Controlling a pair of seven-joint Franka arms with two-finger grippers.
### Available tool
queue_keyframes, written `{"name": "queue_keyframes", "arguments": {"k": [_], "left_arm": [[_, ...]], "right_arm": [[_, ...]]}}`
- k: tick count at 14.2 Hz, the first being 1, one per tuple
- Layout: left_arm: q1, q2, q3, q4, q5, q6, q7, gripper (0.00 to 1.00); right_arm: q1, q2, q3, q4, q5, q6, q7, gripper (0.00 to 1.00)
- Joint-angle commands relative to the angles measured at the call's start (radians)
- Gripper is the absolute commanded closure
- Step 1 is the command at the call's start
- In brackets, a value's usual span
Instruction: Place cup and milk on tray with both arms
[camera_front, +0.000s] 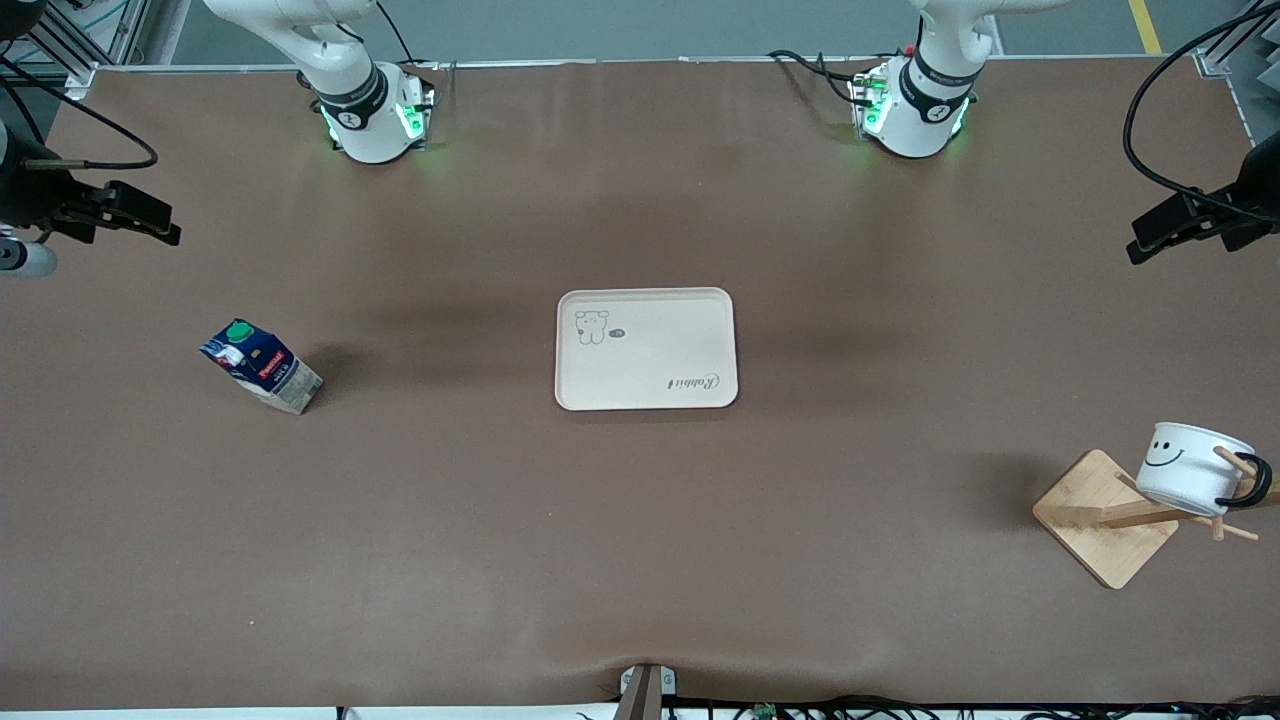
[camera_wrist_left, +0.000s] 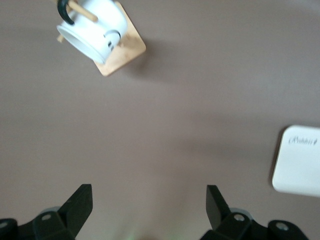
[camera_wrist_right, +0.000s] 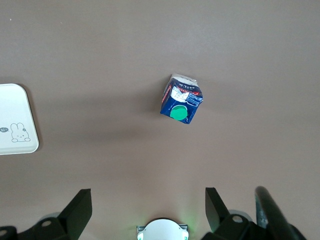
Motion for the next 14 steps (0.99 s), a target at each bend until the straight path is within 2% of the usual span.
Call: {"name": "queue_keyframes", "arguments": {"k": [1,5,6,9,13,14], "left_arm": [[0.084,-0.060,-0.005,-0.149,-0.043,0.198,-0.002,0.00],[0.136,-0.135,-0.005,-0.462,-0.133,0.606,-0.051,0.00],[0.142,-0.140,-0.003,-0.514,-0.153,0.678,-0.050,0.00],[0.184,-0.129,-0.003,-0.582,-0.182,0.814,-0.042,0.00],[0.191,-0.069,-0.003,-0.610,-0.235,0.939,-0.027,0.00],[0.201,-0.051,-0.003,-0.608,-0.233,0.960,-0.022,0.11]], "right_arm": [[-0.019,-0.019,0.016,-0.018,0.012,0.000,0.004,0.00],[-0.020,-0.018,0.016,-0.019,0.012,-0.005,0.004,0.00],[-0.020,-0.019,0.016,-0.018,0.012,-0.012,0.004,0.00],[-0.019,-0.016,0.016,-0.018,0.012,-0.009,0.004,0.00],[-0.019,-0.016,0.016,-0.016,0.012,-0.012,0.004,0.00],[-0.019,-0.015,0.016,-0.016,0.012,-0.014,0.004,0.00]]}}
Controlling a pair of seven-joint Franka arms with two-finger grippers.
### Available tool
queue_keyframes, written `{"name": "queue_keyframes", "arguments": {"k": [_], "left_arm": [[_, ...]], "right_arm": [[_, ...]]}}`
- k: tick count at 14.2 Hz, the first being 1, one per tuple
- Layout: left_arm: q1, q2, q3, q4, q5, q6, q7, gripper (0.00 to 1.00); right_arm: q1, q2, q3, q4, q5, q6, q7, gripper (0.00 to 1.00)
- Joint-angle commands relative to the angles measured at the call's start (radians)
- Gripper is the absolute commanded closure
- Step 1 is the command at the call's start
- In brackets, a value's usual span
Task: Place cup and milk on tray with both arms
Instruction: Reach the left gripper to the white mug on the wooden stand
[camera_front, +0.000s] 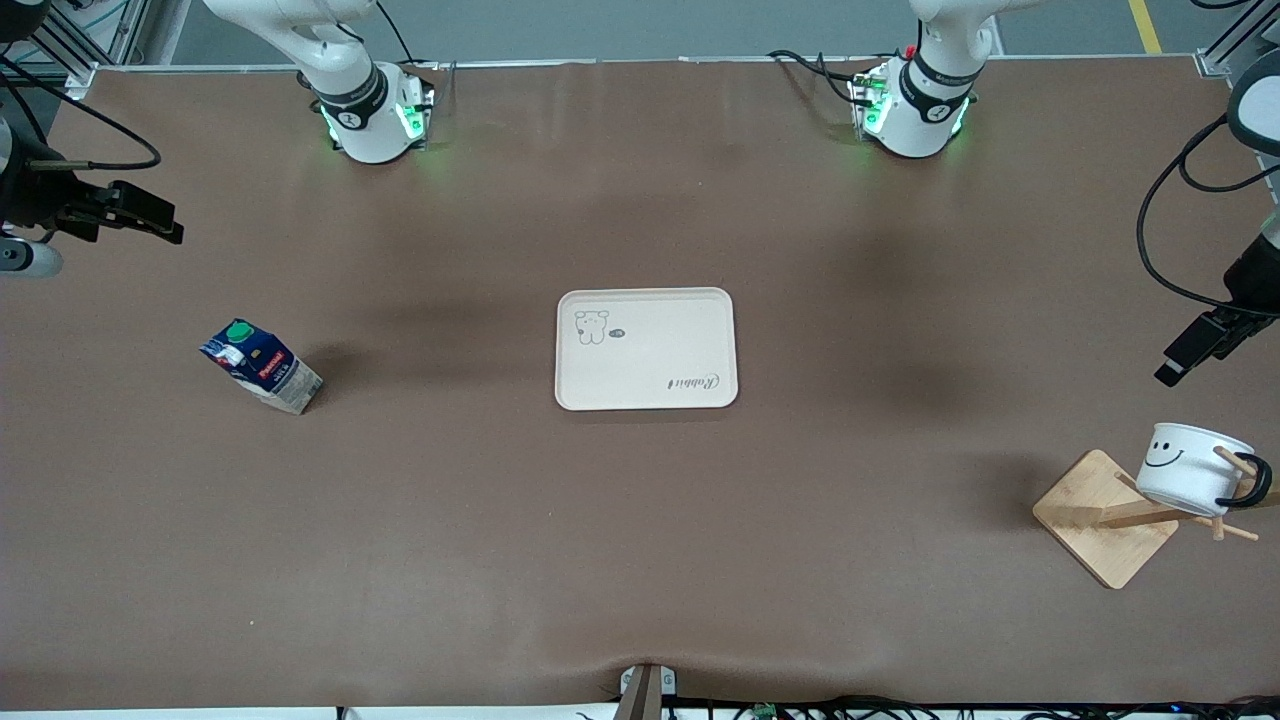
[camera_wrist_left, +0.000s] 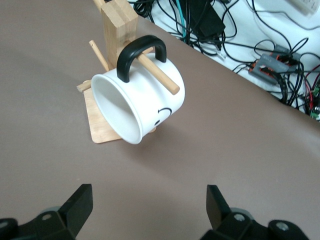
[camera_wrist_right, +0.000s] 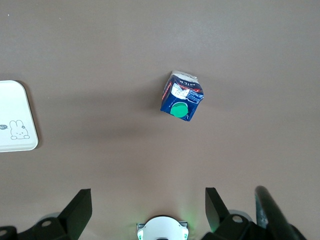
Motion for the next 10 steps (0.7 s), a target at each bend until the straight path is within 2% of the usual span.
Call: {"name": "queue_keyframes", "arguments": {"k": [1,2,8,10], "left_arm": [[0.018,0.042,-0.005,-0.006,-0.025,0.079,0.023,0.19],[0.018,0.059,-0.005,-0.006,-0.025,0.119,0.029,0.23],[0.018,0.144,-0.006,-0.006,-0.025,0.302,0.139,0.32],[0.015,0.167,-0.008,-0.003,-0.025,0.330,0.141,0.39]], "right_arm": [[-0.019,-0.015,0.014,-0.011,0.012,-0.010,0.004,0.00],[-0.020,-0.016,0.014,-0.010,0.012,-0.015,0.002,0.00],[-0.020,-0.016,0.014,-0.011,0.012,-0.018,0.002,0.00],[-0.019,-0.015,0.014,-0.015,0.012,-0.018,0.002,0.00]]}}
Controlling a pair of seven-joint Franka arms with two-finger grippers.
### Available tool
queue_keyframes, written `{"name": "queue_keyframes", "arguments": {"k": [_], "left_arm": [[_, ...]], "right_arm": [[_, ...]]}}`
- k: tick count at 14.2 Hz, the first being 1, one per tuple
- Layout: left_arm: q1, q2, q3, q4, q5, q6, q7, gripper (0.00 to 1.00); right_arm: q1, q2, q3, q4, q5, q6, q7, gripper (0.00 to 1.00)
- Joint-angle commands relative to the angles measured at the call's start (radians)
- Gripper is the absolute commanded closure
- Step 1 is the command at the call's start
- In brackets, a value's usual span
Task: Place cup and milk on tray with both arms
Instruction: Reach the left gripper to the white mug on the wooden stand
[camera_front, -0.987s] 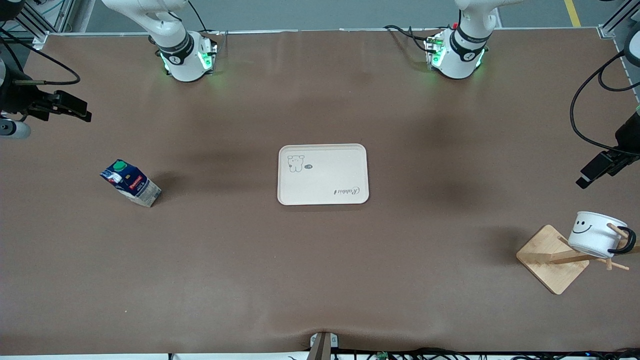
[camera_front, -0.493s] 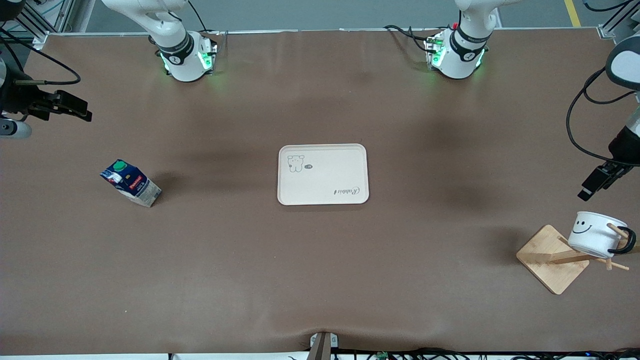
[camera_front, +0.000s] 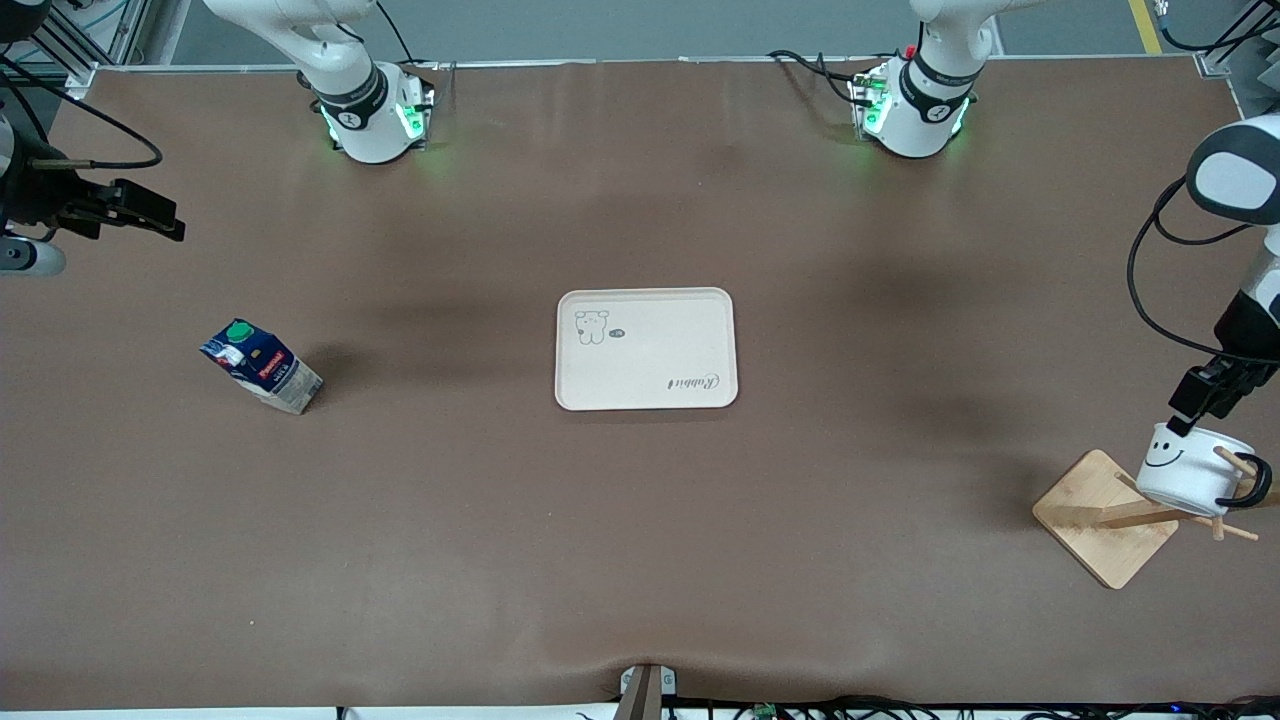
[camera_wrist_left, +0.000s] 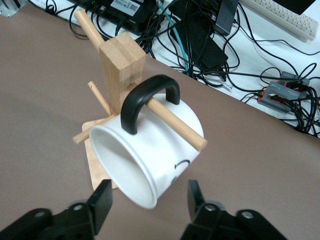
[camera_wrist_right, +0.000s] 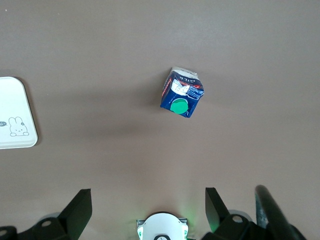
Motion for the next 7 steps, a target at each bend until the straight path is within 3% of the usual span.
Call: {"name": "queue_keyframes", "arguments": {"k": [1,7], "left_arm": [[0.000,0.030,-0.007,0.011,-0.024,0.049,0.031,0.42],[-0.008,0.059,-0.008,0.028,-0.023,0.090,0.050,0.66]], "right_arm": [[-0.020,-0.013,0.014,-0.014,0.012,-0.003,0.002,0.00],[-0.019,-0.008,0.014,-0.011,0.012,-0.003,0.000,0.00]]}}
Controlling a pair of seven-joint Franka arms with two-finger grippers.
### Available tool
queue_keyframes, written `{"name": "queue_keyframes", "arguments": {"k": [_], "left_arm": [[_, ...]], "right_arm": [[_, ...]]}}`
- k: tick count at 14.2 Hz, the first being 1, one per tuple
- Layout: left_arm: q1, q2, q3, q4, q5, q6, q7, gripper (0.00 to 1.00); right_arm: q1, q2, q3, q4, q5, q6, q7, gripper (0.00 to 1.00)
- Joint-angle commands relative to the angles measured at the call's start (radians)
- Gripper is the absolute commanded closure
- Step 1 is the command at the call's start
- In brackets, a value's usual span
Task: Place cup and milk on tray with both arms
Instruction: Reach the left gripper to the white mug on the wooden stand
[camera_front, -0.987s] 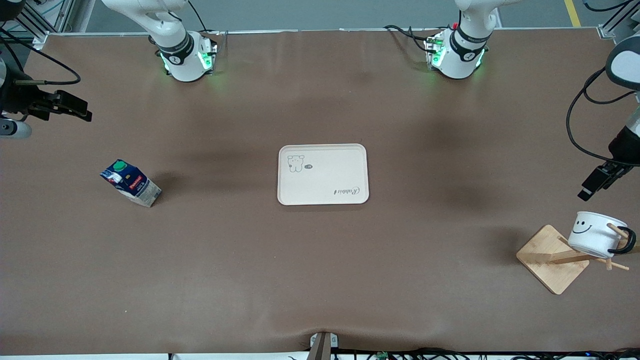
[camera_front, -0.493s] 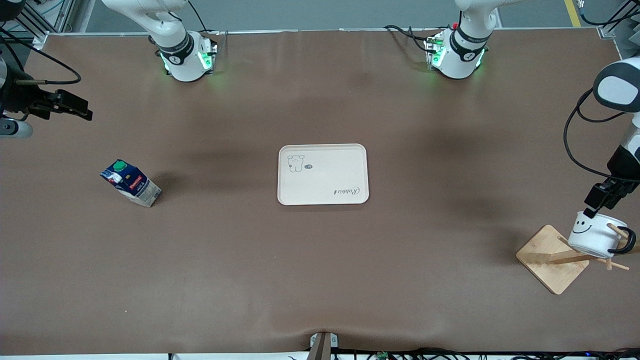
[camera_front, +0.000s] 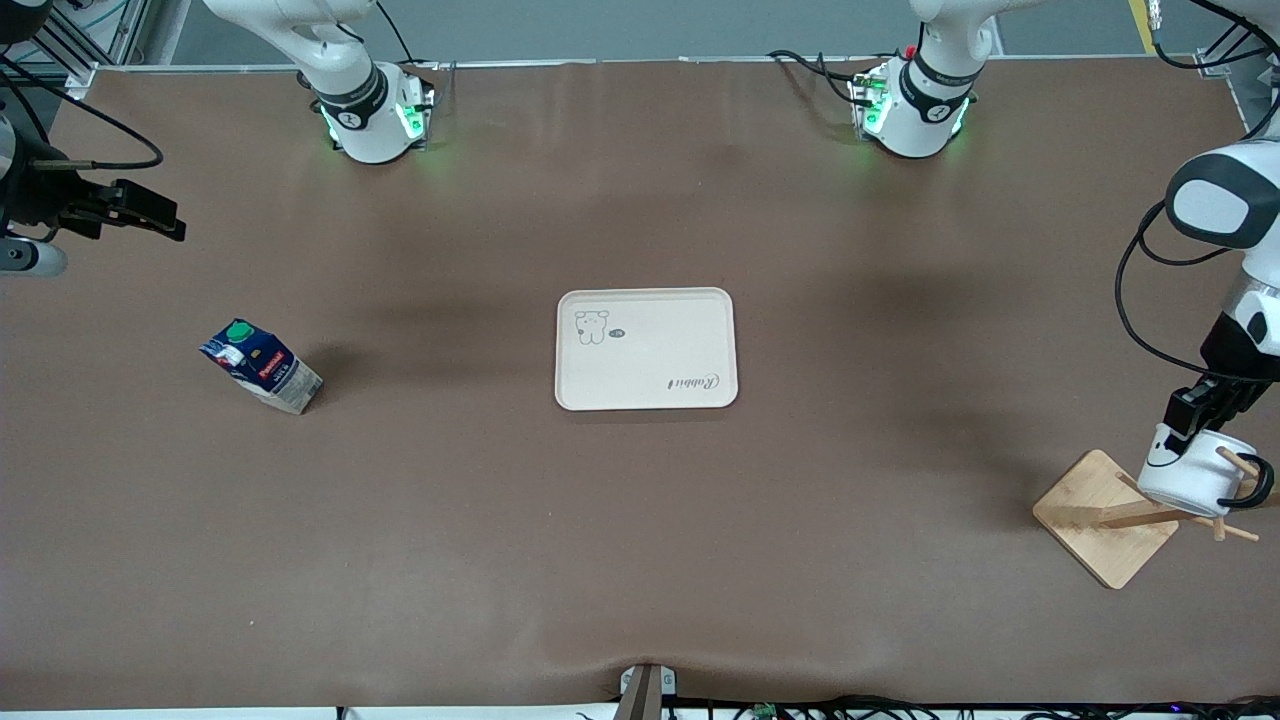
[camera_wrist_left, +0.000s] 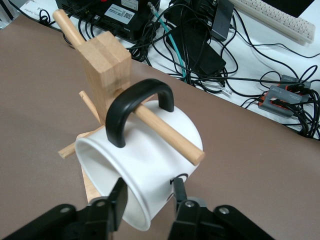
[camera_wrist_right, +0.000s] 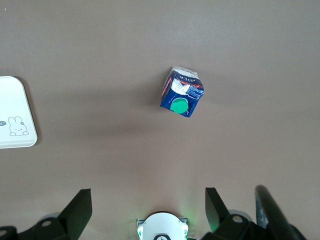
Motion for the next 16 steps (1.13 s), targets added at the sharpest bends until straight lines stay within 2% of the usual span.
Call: {"name": "queue_keyframes", "arguments": {"k": [1,3,5,7,11,16], "left_arm": [[-0.006,0.012,-0.006,0.021,-0.023,0.013,0.029,0.69],[0.001,0.000,-0.040,0.019,-0.024,0.010,0.026,0.79],[-0.001,-0.010,-0.055,0.019,-0.024,0.005,0.028,0.92],[-0.002,-0.019,-0.063,0.019,-0.024,-0.003,0.026,1.00],[-0.001,-0.050,-0.100,0.019,-0.018,-0.059,0.020,1.00],[-0.002,-0.118,-0.135,0.018,-0.018,-0.205,-0.007,1.00]], "right_arm": [[-0.017,-0.009,0.014,-0.006,0.012,-0.005,0.002,0.00],[-0.017,-0.007,0.014,-0.009,0.012,-0.003,0.002,0.00],[-0.019,-0.006,0.014,-0.008,0.012,-0.002,0.002,0.00],[-0.017,-0.006,0.014,-0.008,0.012,-0.003,0.002,0.00],[-0.017,-0.006,0.016,-0.006,0.012,-0.003,0.004,0.00],[-0.005,-0.004,0.016,-0.005,0.012,-0.002,0.004,0.00]]}}
